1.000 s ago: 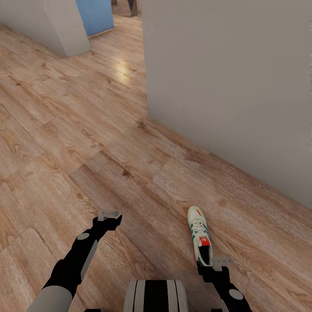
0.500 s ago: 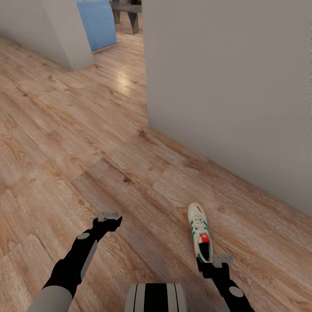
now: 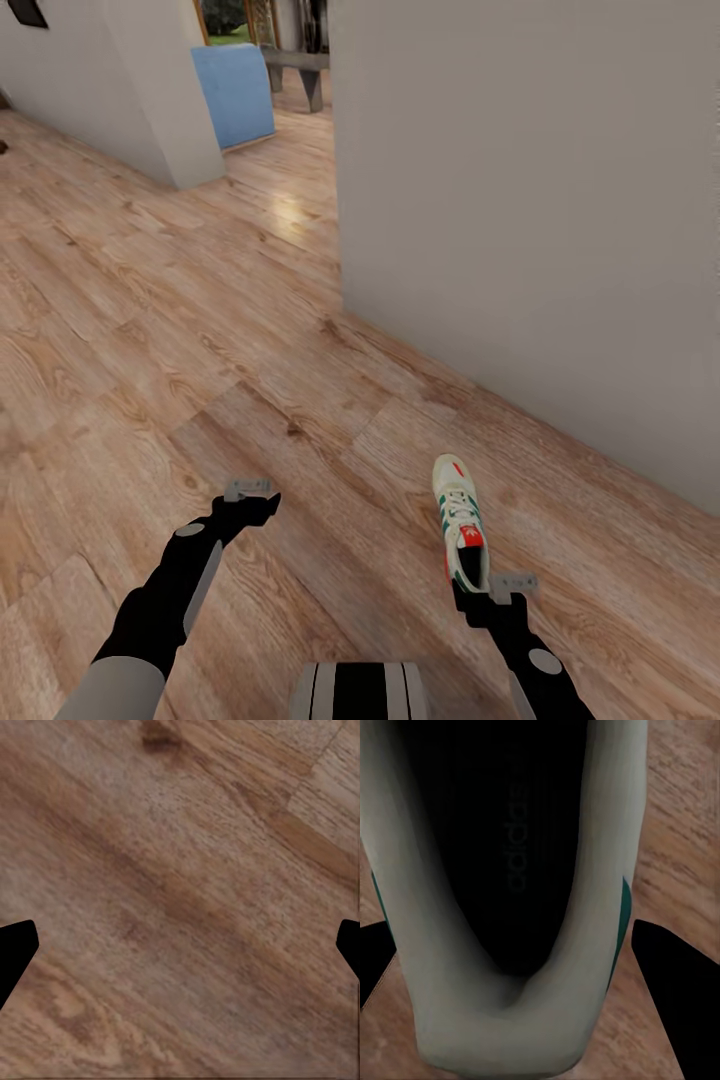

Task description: Pick up the two gym shoes and the two sandals from the corridor floor and place them onto the hallstand (shoe rack) in the corridor, making sure they are on the rack and not on the floor. Arrange them so the two gym shoes are next to each other and the two sandals are next to each other.

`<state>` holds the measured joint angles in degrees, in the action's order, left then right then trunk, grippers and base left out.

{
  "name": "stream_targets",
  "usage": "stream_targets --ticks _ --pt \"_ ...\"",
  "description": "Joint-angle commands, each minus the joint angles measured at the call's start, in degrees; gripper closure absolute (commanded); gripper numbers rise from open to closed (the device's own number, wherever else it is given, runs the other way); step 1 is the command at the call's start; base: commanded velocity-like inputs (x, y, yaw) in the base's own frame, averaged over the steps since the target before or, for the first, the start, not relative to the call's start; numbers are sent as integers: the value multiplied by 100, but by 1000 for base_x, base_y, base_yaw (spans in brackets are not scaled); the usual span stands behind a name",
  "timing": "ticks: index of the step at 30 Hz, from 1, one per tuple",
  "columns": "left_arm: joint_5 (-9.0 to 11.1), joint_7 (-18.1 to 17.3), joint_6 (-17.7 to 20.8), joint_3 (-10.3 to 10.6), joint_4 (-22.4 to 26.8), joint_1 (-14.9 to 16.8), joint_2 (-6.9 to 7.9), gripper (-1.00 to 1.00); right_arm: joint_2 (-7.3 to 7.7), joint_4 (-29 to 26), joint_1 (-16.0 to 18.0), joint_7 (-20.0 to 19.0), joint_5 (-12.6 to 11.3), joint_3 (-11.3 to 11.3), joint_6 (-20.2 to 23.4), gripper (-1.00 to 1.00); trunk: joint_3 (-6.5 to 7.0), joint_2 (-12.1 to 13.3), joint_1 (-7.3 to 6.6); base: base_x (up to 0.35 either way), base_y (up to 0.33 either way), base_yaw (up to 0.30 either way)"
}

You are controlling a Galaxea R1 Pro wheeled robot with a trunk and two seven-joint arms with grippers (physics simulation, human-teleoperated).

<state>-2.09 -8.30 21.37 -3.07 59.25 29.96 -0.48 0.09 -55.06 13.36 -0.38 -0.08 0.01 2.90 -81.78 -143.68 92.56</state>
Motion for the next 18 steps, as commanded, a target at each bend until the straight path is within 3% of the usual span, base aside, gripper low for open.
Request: stream_targets --ticks 1,3,7,10,18 --pt "-27 -42 55 -18 8 1 -3 -100 0 -8 0 3 -1 3 32 100 19 0 -3 0 0 0" --pt "-58 -41 75 -9 4 1 4 -100 0 -6 0 3 -1 5 31 100 63 3 -8 0 0 0" --pt "-521 -39 103 -1 -3 -6 20 -100 0 -5 0 3 -1 4 33 100 152 8 -19 0 0 0" --pt "-724 -40 253 -18 -1 -7 20 -100 -1 -4 -3 3 -1 7 35 100 218 12 -26 0 0 0" --pt "-735 -48 394 9 12 -7 -14 -100 -4 -1 -9 3 -1 7 32 100 218 12 -26 0 0 0"
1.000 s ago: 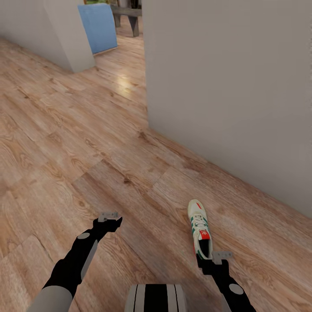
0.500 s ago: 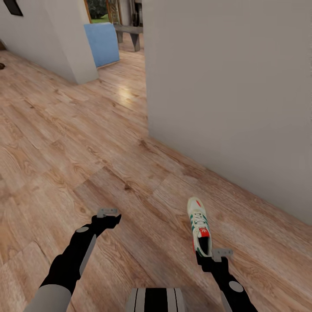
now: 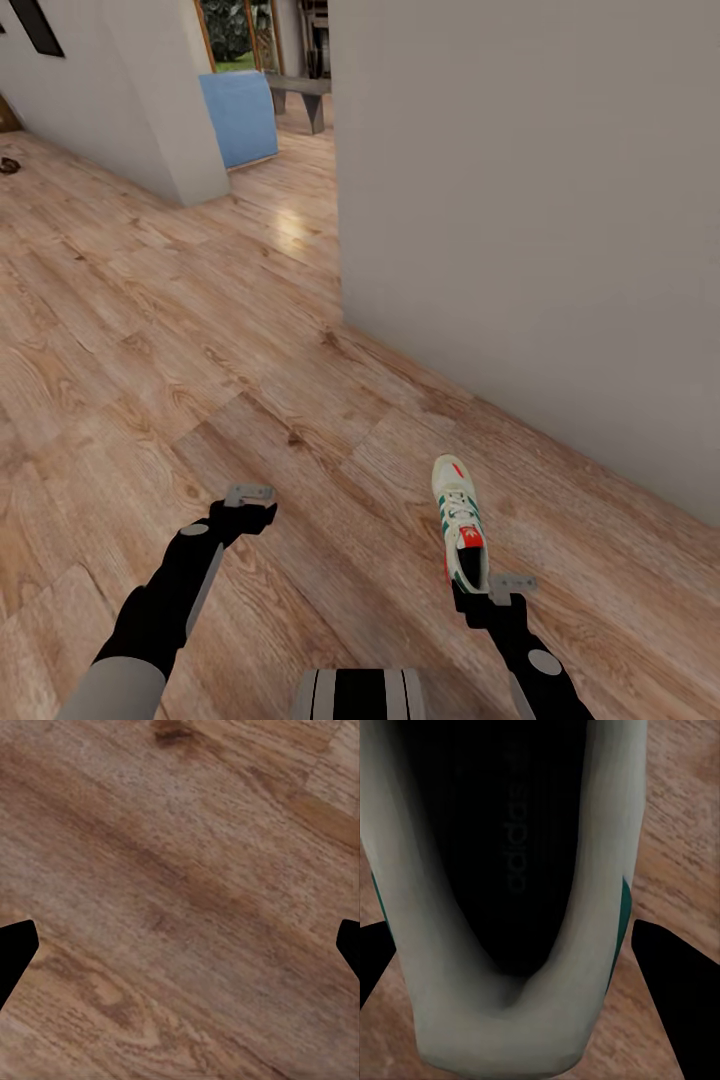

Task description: Pick up the two gym shoes and the two sandals from the corridor floor and place them onto the hallstand (shoe rack) in the corridor, making sure they are on the rack and not on the floor. Arrange them so the two gym shoes are next to each other and the two sandals are next to each other.

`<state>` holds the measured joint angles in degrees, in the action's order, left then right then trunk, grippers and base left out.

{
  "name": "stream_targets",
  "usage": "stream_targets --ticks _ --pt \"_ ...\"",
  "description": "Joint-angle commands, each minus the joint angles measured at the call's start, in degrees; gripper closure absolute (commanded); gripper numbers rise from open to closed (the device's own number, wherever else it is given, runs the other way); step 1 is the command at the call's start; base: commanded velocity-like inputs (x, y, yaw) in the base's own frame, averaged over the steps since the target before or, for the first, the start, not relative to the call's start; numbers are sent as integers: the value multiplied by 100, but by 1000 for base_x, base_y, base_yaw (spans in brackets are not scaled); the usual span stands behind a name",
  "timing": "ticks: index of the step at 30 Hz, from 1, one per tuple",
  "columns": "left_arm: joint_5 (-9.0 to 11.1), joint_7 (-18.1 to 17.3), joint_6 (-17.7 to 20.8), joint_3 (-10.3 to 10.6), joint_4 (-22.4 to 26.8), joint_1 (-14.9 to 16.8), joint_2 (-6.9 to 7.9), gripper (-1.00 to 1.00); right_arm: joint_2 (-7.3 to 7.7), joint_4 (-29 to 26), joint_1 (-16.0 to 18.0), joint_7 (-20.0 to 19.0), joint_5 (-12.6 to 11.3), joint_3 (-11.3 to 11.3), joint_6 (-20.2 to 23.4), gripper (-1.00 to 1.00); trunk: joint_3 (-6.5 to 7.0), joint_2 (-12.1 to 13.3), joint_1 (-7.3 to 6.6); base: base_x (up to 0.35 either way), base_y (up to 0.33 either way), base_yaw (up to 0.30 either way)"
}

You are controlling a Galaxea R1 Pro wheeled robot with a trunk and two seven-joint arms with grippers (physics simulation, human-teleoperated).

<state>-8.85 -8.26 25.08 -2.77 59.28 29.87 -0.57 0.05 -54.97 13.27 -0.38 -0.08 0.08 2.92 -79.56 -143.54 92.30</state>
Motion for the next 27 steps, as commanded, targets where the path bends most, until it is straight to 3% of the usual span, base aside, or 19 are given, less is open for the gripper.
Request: stream_targets --ticks 1,8,17,27 --pt "45 -60 24 -45 6 2 -4 -100 3 -7 0 3 -1 1 30 100 -4 -2 -1 0 0 0" --pt "208 -61 21 -45 1 -6 -5 -100 2 -13 0 3 -1 1 31 100 -4 -2 -1 0 0 -121" --pt "225 -60 24 -48 3 -16 -5 -100 3 -12 0 3 -1 1 29 100 -2 -2 -1 -70 70 -246" --pt "226 -54 30 -48 4 -16 -5 -100 2 -13 0 3 -2 1 28 100 8 -2 -1 -160 154 -102"
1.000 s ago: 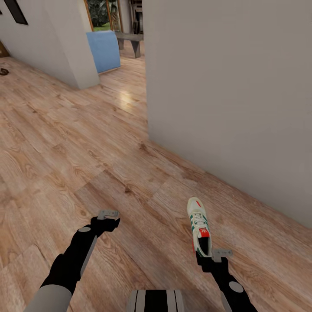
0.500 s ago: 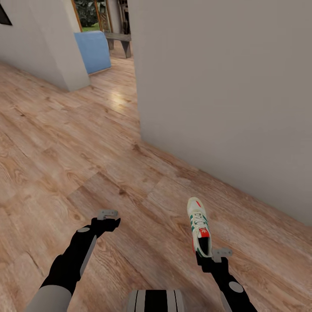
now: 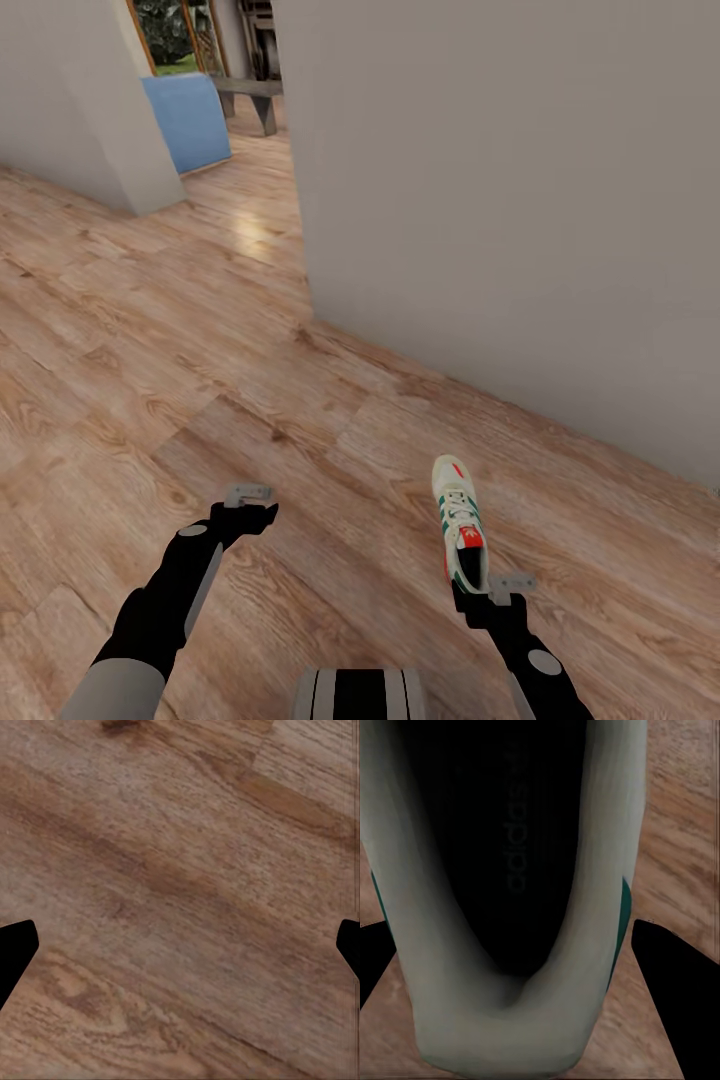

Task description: Pick up the two gym shoes and the two sandals from the corridor floor and place them onto the hallstand (shoe rack) in the corridor, making sure they are on the rack and not on the floor. Arrange them so the two gym shoes are next to each other and the two sandals are next to each other.

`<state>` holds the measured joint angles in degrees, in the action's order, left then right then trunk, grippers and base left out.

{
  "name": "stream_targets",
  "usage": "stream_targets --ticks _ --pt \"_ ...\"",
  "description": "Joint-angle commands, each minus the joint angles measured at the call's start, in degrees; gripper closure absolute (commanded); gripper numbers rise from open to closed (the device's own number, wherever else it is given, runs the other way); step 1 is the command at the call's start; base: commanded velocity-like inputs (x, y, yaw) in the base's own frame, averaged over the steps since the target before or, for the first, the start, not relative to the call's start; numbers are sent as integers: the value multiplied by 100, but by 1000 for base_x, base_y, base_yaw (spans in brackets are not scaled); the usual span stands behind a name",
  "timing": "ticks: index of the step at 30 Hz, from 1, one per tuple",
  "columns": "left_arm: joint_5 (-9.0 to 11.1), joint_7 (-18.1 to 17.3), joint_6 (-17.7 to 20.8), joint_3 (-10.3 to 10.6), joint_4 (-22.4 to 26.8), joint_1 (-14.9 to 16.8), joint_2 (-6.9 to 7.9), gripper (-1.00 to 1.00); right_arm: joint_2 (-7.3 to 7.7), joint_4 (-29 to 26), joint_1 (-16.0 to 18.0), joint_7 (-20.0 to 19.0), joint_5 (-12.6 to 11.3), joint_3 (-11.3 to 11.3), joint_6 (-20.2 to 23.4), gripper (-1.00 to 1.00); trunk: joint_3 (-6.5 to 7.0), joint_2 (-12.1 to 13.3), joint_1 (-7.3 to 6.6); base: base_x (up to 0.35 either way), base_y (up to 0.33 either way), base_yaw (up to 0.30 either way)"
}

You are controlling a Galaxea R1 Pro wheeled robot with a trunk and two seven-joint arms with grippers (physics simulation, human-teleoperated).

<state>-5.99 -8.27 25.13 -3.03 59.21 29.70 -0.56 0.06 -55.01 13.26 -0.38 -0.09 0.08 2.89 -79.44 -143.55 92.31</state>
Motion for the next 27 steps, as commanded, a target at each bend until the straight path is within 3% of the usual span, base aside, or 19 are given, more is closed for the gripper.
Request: stream_targets --ticks 1,7,27 --pt "-60 -53 25 -22 10 1 -6 -100 -1 -8 1 3 -1 1 31 100 -1 -2 -1 -30 28 -211" --pt "-60 -52 27 -22 11 1 -6 -100 1 -7 2 2 0 1 32 100 21 -2 -1 -9 8 -252" --pt "-60 -52 27 -22 11 1 -6 -100 2 -9 1 1 -4 1 34 100 541 25 -53 0 0 -268"
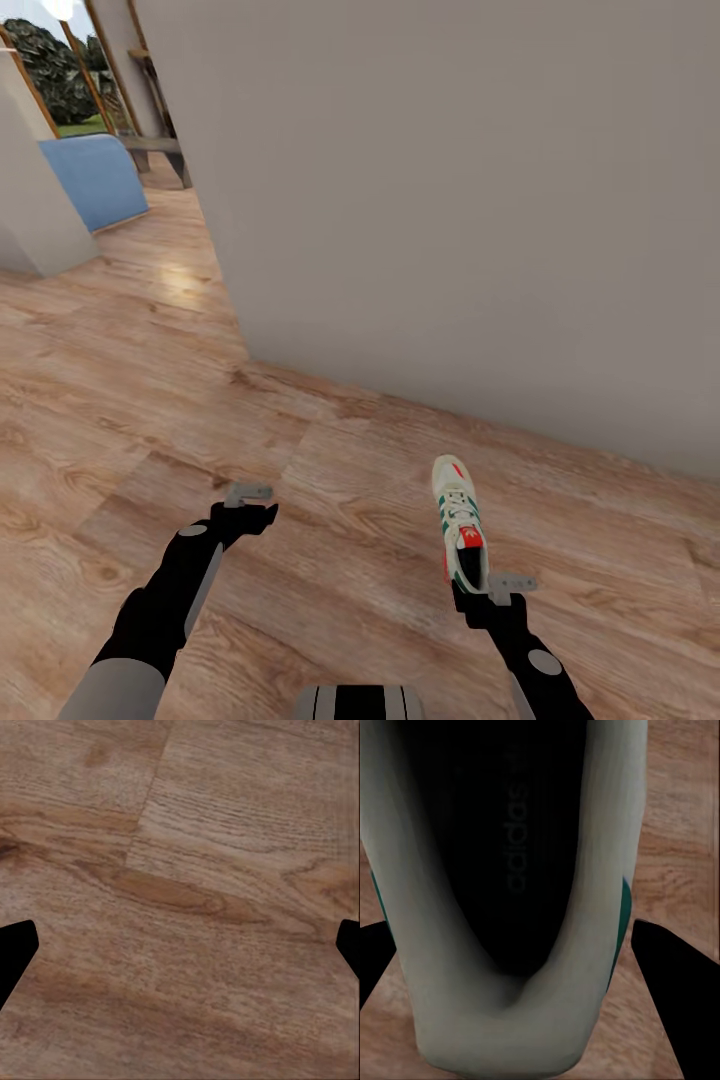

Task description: Pick up the two gym shoes and the two sandals from the corridor floor and place them onto the hallstand (shoe rack) in the corridor, making sure they are on the rack and not on the floor. Arrange them so the two gym shoes are next to each other and the two sandals are next to each other.

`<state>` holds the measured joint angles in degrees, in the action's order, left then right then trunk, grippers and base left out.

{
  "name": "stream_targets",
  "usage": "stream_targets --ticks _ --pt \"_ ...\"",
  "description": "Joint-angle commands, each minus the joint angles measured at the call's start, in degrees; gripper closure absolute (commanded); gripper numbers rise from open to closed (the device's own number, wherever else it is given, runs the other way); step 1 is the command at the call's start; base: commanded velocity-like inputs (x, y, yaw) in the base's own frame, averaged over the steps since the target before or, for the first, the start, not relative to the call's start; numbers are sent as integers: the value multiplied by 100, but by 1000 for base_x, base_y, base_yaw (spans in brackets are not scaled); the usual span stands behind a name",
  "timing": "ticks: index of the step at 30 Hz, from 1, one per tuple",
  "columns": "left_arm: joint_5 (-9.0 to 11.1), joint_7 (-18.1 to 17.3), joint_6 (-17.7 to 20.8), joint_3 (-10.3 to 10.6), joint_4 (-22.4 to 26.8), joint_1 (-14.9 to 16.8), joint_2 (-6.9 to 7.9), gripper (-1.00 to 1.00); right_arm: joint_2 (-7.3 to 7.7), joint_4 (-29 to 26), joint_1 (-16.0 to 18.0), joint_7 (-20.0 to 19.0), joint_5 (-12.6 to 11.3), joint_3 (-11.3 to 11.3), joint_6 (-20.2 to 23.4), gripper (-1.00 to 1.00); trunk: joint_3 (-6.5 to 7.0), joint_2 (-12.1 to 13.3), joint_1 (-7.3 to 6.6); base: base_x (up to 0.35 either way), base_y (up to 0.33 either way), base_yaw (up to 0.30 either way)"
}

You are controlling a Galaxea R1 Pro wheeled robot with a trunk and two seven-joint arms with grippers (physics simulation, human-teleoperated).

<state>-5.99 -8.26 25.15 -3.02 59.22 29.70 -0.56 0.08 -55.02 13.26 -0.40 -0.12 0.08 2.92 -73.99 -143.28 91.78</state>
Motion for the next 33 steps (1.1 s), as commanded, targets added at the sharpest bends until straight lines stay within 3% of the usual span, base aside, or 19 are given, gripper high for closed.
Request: stream_targets --ticks 1,4,23,33 --pt "-60 -53 25 -24 11 0 -6 -100 -1 -9 2 1 -2 1 29 100 23 0 -3 0 0 -269" --pt "-60 -53 25 -24 11 0 -6 -100 -2 -8 2 0 -5 1 29 100 101 4 -11 0 0 -269" --pt "-60 -53 25 -24 11 0 -6 -100 0 -8 2 -2 -1 1 30 100 536 766 -428 0 0 -269" --pt "-60 -53 25 -24 11 0 -6 -100 0 -4 2 -3 -4 1 28 100 589 766 -428 0 0 -267"
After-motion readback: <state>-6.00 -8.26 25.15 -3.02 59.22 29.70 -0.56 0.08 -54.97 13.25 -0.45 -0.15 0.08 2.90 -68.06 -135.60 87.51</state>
